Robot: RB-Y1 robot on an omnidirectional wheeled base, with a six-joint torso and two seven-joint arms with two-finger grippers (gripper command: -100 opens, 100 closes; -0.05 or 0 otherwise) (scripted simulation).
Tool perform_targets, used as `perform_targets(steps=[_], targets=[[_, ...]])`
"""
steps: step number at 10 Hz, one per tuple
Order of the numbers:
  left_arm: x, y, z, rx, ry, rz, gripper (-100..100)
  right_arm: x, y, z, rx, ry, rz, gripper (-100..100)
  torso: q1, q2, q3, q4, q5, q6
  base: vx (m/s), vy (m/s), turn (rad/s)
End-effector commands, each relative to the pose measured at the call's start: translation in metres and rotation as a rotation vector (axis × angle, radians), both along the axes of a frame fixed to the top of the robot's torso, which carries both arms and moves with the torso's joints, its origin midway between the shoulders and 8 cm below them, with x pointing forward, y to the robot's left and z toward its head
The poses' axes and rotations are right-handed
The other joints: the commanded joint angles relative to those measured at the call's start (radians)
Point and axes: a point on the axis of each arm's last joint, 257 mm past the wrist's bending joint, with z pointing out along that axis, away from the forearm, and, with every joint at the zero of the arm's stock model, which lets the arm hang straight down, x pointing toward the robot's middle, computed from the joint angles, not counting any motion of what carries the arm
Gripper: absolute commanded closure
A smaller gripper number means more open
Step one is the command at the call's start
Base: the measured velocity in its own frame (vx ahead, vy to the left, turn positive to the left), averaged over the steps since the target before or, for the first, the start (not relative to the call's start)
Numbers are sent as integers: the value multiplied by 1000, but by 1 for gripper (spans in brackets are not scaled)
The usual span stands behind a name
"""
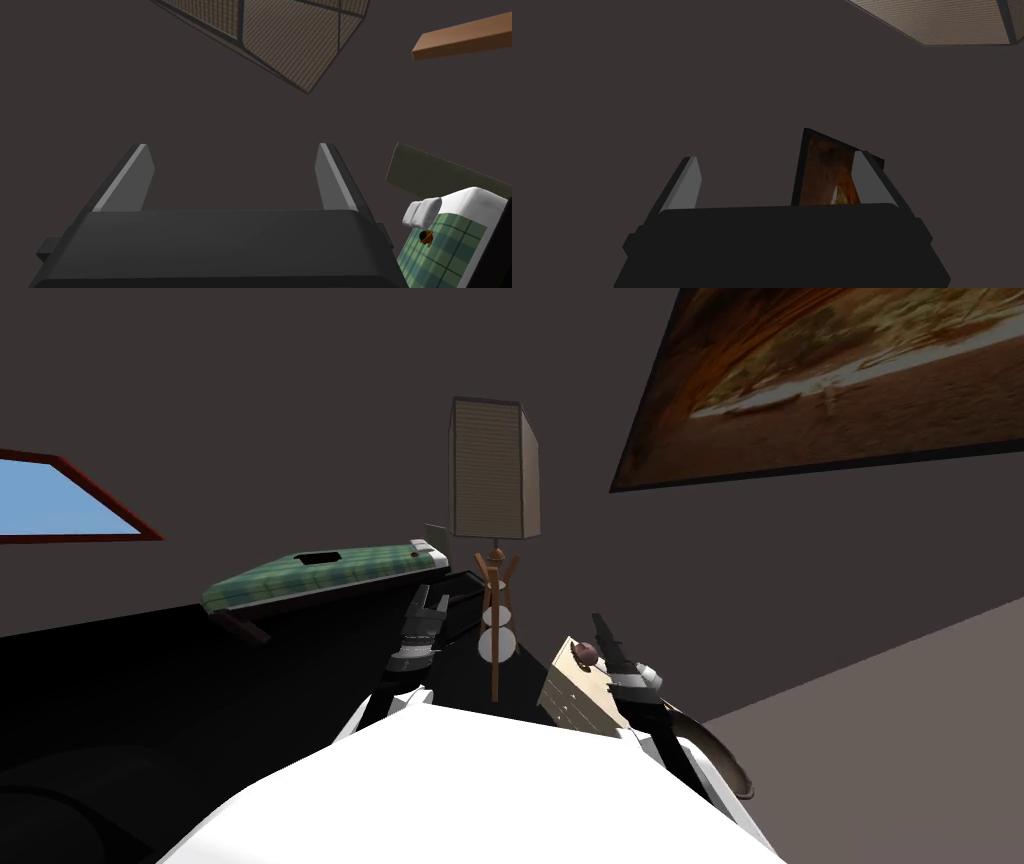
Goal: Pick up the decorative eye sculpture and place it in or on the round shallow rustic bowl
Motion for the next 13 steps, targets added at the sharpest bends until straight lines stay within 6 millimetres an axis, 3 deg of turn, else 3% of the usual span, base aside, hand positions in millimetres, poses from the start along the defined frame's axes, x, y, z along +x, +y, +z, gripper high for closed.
perform_targets(steps=[1, 2, 3, 6, 8, 9, 12, 13], targets=[[0, 0, 0, 0, 0, 0, 0, 10, -1, -28, -93, 73, -5, -100, 0, 0, 0, 0, 0, 0, -16, 77, 207], [0, 0, 0, 0, 0, 0, 0, 14, -2, -46, -150, 116, -8, -100, 0, 0, 0, 0, 0, 0, -15, 76, 183], [0, 0, 0, 0, 0, 0, 0, 14, -3, -47, -155, 120, -6, -100, 0, 0, 0, 0, 0, 0, -9, 47, 49], [0, 0, 0, 0, 0, 0, 0, 20, -13, -106, -348, 260, -12, -100, -2, 0, 0, 0, 0, 0, -7, 61, 201], [0, 0, 0, 0, 0, 0, 0, 20, -28, -151, -479, 363, -18, -100, -1, -1, -1, 0, 0, 0, 3, 67, 198], [0, 0, 0, 0, 0, 0, 0, 19, -30, -154, -483, 369, -19, -100, -1, -1, -1, 0, 0, 0, 6, 45, 67], [0, 0, 0, 0, 0, 0, 0, 10, -60, -213, -685, 513, -26, -100, -3, -1, 0, 0, -1, 1, 6, 38, 182], [0, 0, 0, 0, 0, 0, 0, 9, -63, -218, -688, 524, -28, -100, -3, -1, -1, 0, -1, 0, 12, 25, 78]])
